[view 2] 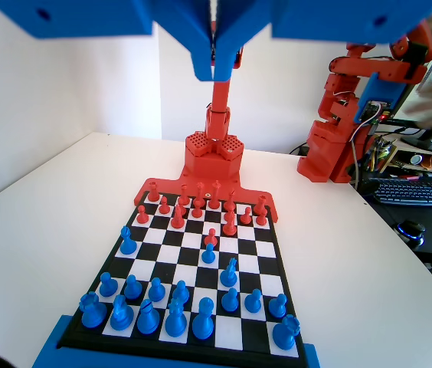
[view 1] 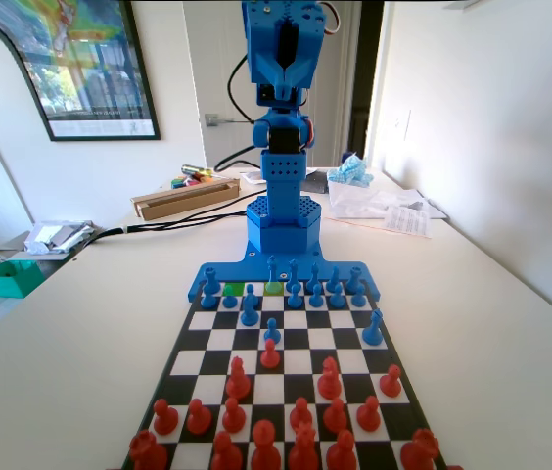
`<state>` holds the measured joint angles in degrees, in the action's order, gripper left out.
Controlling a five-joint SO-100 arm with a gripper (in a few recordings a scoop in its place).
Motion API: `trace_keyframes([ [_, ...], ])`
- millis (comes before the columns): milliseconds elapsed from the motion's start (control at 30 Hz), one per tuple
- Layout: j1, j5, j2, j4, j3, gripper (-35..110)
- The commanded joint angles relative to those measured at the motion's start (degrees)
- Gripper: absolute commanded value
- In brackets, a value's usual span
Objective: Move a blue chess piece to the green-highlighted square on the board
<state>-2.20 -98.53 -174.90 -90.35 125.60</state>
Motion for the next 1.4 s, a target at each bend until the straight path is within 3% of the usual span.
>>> trace_keyframes([
  [0, 0.0, -0.62, -0.18, 0.35, -0.44, 2],
  [833, 0.09, -1.76, -0.09, 0.7, -1.58, 1],
  [1033, -2.11, -0.09, 8.53, -1.14, -8.61, 1],
  [1367, -8.26, -21.36, 29.44, -13.1, -20.04, 1],
])
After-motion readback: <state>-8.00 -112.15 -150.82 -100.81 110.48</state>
